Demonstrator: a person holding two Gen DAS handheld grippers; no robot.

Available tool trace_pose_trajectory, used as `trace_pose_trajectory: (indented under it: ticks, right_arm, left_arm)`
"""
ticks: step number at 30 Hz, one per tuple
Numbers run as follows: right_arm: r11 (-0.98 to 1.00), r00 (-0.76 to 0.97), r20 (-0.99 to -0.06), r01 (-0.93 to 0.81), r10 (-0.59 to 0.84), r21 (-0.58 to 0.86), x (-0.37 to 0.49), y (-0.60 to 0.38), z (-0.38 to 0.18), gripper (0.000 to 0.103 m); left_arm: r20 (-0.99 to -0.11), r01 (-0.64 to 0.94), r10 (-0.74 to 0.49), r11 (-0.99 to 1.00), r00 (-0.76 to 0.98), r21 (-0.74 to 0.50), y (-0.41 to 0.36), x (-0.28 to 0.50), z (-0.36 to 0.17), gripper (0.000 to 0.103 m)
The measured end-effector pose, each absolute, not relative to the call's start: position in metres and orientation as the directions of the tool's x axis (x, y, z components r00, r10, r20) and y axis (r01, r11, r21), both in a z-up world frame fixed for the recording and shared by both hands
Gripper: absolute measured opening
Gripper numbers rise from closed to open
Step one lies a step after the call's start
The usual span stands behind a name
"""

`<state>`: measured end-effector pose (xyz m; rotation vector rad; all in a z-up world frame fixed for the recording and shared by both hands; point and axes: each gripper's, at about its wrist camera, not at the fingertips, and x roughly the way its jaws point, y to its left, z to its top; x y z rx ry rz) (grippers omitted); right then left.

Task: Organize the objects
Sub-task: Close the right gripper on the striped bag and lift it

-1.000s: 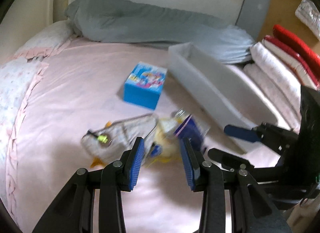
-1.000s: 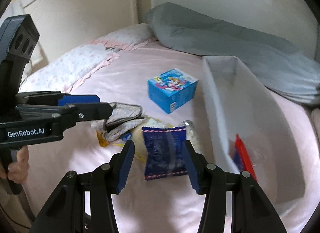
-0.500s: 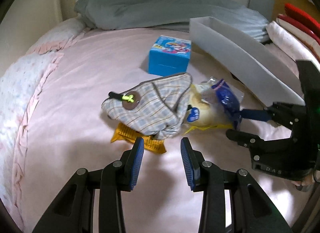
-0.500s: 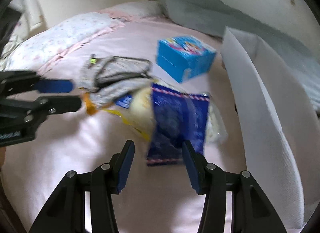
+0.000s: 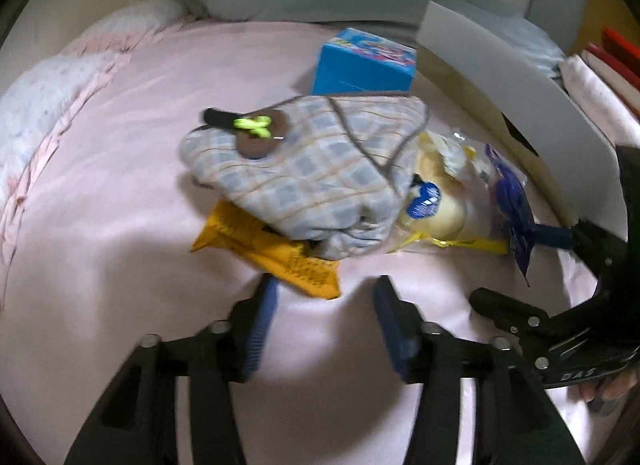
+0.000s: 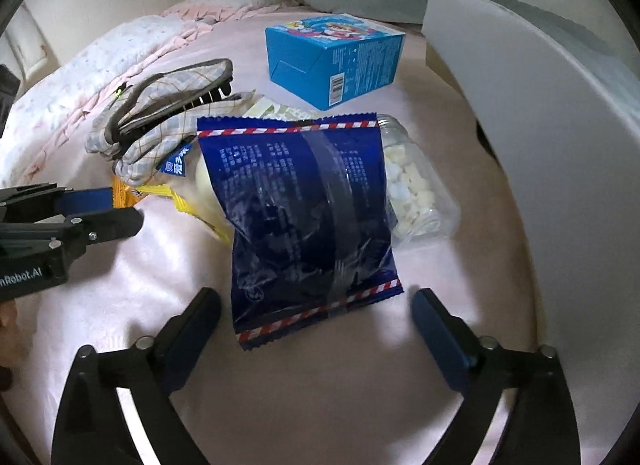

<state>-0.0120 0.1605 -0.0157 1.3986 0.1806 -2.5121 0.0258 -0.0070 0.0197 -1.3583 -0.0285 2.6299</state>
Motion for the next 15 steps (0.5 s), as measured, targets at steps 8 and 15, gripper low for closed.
trace_pose_trajectory:
  ticks: [8, 15]
  right_arm:
    - [-0.957, -0.500, -0.850, 0.291, -0.164, 0.013, -0.008, 0.160, -0.016, 0.103]
    - [-0.946, -0.517, -0.839, 0.324, -0.168, -0.010, -0.001, 0.155, -0.012, 0.092]
  left_arm:
    - [-0.811, -0.178, 0.121, -0.984, -0.573, -0.021, 0.007, 0.027, 0.012, 0.085]
    - [-0.807, -0.121, 0.091, -0.992, -0.584, -0.024, 0.000, 0.028, 0.017, 0.073]
